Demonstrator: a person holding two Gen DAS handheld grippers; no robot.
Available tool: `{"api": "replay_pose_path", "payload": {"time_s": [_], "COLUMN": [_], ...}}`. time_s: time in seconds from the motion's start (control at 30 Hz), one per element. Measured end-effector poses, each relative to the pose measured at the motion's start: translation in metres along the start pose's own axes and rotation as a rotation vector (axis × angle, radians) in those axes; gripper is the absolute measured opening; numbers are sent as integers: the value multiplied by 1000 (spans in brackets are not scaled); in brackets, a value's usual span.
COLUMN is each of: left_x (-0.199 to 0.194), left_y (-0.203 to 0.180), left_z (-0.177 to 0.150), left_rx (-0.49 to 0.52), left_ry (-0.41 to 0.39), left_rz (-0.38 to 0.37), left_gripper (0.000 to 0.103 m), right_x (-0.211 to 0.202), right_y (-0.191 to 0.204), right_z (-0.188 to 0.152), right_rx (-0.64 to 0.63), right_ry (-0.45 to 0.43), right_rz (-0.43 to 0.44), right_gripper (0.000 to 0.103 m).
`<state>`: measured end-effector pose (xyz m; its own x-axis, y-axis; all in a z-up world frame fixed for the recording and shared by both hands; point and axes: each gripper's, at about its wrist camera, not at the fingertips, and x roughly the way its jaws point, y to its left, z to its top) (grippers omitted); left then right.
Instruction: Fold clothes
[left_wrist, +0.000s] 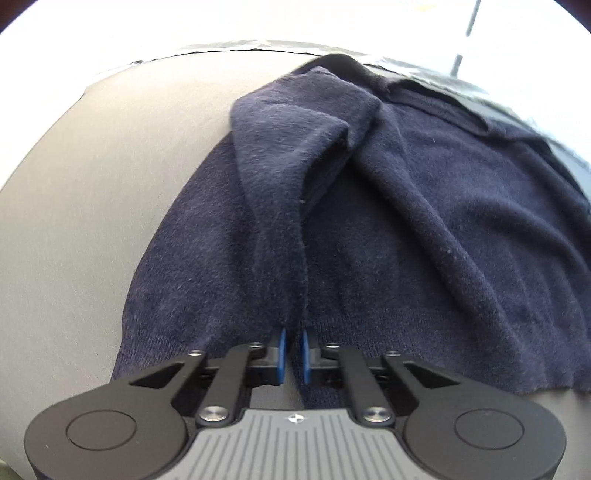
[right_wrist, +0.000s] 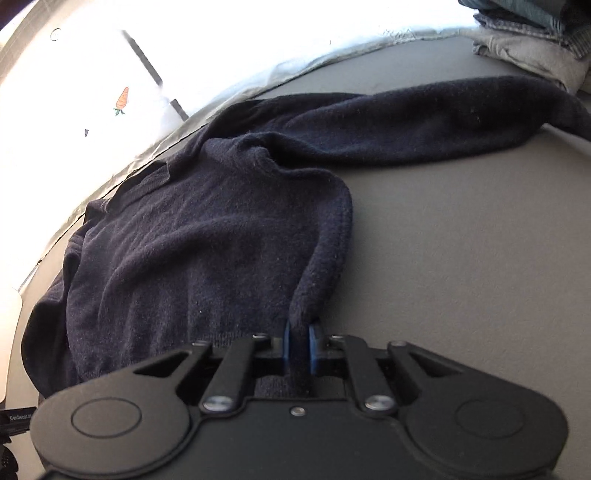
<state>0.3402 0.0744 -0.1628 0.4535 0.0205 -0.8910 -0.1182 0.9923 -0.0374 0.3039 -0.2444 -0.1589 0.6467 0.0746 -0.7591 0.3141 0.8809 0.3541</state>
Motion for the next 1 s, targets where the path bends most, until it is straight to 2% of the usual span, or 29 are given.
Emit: {"api": "replay_pose_path", "payload": {"time_s": [0.2, 0.33, 0.57, 0.83, 1.0], "left_x": [-18, -34, -51, -51, -46], "left_y": [11, 17, 6, 1, 25], "left_z": [-15, -33, -71, -73, -53], "left_rx": [-52, -75, -22, -15, -189], "left_ry": [-38, -34, -14, 16, -7], "left_rz": [20, 32, 77, 95, 2], "left_gripper": [3, 2, 2, 3, 8], "right_x": [-18, -34, -60, -73, -56], "right_y": [4, 4, -10, -21, -4], "right_z": [-6, -14, -34, -41, -35], "right_rx": [-66, -124, -195, -227, -335], "right_ry": [-15, -5, 40, 106, 135], "right_rz": [-4, 0, 11, 1, -97], "right_gripper": [10, 9, 9, 9, 15]}}
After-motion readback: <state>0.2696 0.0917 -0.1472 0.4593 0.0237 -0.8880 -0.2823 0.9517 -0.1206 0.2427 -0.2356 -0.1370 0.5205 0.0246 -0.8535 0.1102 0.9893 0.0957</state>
